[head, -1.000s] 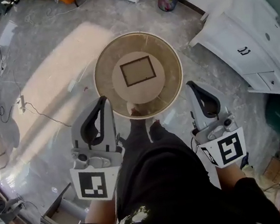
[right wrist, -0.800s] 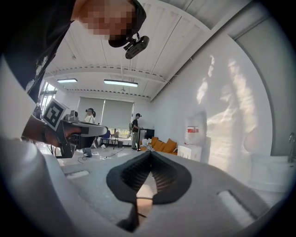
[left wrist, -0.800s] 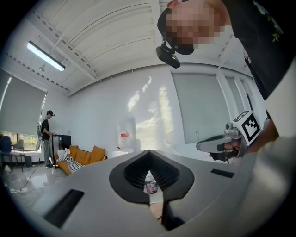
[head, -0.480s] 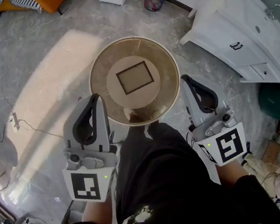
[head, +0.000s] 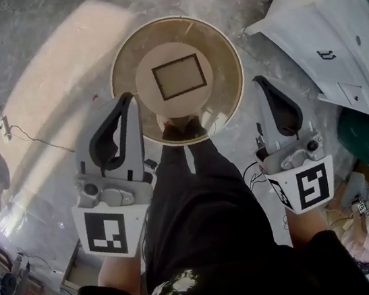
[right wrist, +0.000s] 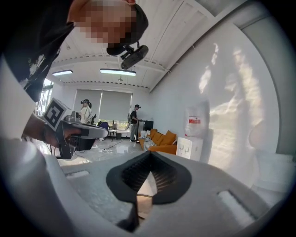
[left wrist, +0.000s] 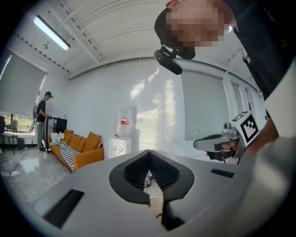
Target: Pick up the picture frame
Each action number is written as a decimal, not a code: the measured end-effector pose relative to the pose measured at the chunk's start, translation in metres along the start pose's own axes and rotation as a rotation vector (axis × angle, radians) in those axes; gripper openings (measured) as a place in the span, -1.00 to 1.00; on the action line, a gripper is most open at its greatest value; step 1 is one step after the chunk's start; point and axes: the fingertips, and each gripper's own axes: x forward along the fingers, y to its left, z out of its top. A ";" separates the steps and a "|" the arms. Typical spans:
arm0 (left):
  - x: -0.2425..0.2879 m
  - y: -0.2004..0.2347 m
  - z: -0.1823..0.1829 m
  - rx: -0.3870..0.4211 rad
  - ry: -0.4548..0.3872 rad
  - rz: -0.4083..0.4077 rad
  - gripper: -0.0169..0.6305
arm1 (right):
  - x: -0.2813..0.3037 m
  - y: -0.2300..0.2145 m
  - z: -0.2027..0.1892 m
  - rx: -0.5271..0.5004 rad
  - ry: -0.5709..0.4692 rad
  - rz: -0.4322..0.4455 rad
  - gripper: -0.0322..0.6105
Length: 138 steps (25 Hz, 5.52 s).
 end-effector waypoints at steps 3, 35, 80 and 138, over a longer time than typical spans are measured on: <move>0.009 0.014 -0.018 -0.012 0.020 0.010 -0.92 | 0.021 0.006 -0.015 -0.032 -0.013 0.016 -0.91; 0.101 0.007 -0.261 -0.153 0.328 0.025 -0.57 | 0.101 -0.019 -0.270 0.225 0.232 0.135 -0.51; 0.137 0.047 -0.558 -0.184 0.645 0.061 -0.50 | 0.158 0.008 -0.537 0.258 0.468 0.148 -0.52; 0.112 0.055 -0.496 -0.242 0.656 0.136 -0.73 | 0.131 0.006 -0.503 0.498 0.671 0.073 -0.76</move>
